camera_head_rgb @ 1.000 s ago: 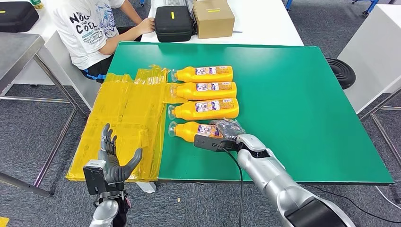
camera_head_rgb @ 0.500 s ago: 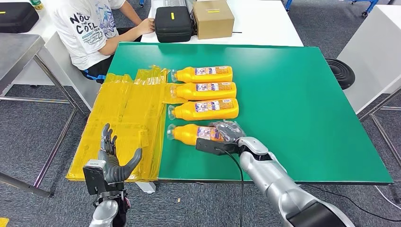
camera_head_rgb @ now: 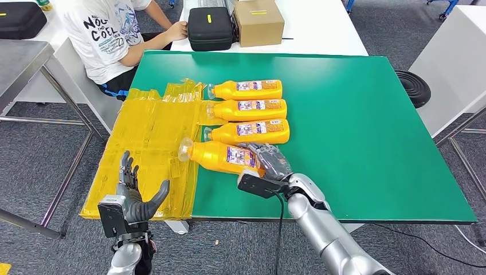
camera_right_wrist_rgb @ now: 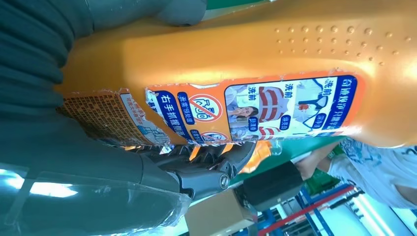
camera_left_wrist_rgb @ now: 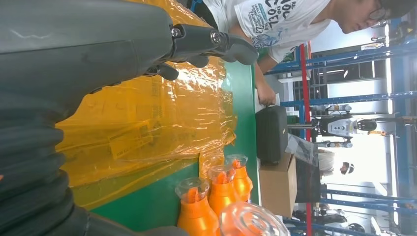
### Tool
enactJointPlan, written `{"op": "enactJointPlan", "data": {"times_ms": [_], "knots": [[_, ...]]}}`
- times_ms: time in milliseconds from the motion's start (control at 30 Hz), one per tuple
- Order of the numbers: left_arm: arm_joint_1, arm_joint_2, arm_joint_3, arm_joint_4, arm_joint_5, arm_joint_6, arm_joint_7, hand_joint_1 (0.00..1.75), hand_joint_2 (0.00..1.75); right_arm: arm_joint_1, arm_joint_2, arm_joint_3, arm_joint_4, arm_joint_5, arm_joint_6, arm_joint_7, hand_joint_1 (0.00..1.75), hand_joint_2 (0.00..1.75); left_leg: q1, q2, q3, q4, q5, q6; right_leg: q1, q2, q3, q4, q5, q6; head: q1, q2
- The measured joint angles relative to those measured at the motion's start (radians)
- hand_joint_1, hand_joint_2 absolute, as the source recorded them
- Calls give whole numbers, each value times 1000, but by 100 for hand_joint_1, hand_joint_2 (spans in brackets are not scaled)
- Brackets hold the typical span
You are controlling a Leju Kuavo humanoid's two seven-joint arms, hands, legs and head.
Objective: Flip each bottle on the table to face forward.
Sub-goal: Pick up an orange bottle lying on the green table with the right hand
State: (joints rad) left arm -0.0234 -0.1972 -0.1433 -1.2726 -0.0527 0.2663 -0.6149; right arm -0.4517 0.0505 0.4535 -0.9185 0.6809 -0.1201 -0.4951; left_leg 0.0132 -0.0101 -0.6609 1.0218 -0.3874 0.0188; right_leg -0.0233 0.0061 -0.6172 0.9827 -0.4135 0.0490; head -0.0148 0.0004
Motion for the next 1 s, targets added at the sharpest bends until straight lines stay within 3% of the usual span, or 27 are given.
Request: {"op": "enactJointPlan", "data": {"times_ms": [167,400,600,767,1000], "knots": [[-5,2,7,0,48,-32,2,0,175,53,30,-48,-86,-101,-75,-93,175,175,0,0,0,0,0,0,0,0,-1,0,0,0,0,0],[-47,7,9,1,206,-253,55,0,175,123,85,-120,-170,-170,-189,-135,175,175,0,0,-1,0,0,0,0,0,-2,0,0,0,0,0],[-117,16,-28,63,288,-444,110,0,175,139,123,-130,-154,-205,-130,-182,175,175,0,0,-1,0,0,0,0,0,-2,0,0,0,0,0],[-178,19,-72,137,275,-506,110,0,175,141,161,-120,-119,-234,-94,-198,175,175,0,0,-1,0,0,0,0,0,-2,0,0,0,0,0],[-203,20,-116,171,286,-587,127,0,175,140,181,-100,-71,-244,-40,-200,175,175,0,0,-2,0,0,0,0,0,-3,0,0,0,0,0]]}}
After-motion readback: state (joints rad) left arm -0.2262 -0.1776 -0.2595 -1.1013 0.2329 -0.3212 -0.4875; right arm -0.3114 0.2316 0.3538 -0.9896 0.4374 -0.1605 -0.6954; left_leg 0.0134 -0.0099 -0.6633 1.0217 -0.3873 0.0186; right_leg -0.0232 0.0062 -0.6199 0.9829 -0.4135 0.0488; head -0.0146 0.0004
